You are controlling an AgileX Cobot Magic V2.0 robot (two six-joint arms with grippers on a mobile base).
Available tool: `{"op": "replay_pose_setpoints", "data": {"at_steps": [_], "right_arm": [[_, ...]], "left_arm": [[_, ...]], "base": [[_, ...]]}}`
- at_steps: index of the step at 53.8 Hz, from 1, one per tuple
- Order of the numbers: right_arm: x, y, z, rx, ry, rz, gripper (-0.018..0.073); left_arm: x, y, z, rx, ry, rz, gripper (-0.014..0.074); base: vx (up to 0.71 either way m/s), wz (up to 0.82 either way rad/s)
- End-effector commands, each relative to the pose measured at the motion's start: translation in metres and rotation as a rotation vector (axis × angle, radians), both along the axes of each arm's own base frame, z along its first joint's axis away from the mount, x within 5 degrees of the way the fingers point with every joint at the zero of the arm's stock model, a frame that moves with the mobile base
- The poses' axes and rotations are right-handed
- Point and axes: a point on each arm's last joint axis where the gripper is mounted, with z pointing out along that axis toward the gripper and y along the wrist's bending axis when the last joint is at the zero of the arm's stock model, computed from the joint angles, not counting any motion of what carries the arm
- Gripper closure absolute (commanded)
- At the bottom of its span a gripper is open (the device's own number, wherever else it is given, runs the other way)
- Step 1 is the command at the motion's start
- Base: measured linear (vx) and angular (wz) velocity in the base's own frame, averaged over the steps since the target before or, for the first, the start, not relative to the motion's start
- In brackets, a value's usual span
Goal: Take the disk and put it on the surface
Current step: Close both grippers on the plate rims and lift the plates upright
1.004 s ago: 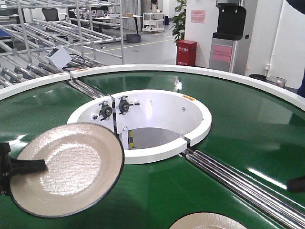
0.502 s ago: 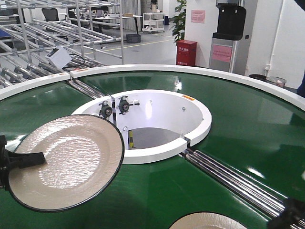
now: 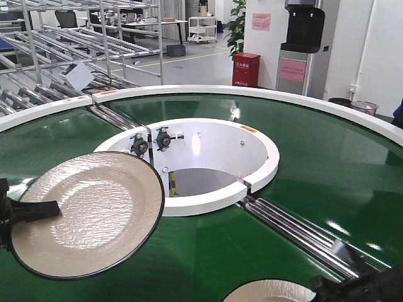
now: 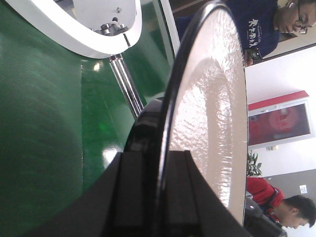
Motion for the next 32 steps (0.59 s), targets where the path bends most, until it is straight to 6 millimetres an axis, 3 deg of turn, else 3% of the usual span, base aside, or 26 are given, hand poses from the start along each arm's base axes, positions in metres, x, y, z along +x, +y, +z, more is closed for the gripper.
{"op": "replay_pose_setpoints", "data": {"at_steps": [1, 11, 21, 32], "right_arm": [[0.003, 0.01, 0.029, 0.161, -0.055, -0.013, 0.0575], [0.002, 0.016, 0.061, 0.291, -0.122, -0.055, 0.0571], [-0.008, 0.014, 0.124, 0.403, -0.303, -0.164, 0.0568], [-0.038, -0.003, 0.194, 0.451, -0.501, -0.286, 0.0568]], "left_arm": [[-0.007, -0.006, 0.036, -0.146, -0.121, -0.024, 0.0598], [-0.007, -0.006, 0.036, -0.145, -0.119, -0.024, 0.0598], [-0.009, -0.007, 0.037, -0.166, -0.099, -0.036, 0.0598], [-0.02, -0.013, 0.048, -0.126, -0.111, -0.064, 0.0598]], "base": [[0.0, 0.0], [0.0, 0.0], [0.0, 0.0], [0.0, 0.0]]}}
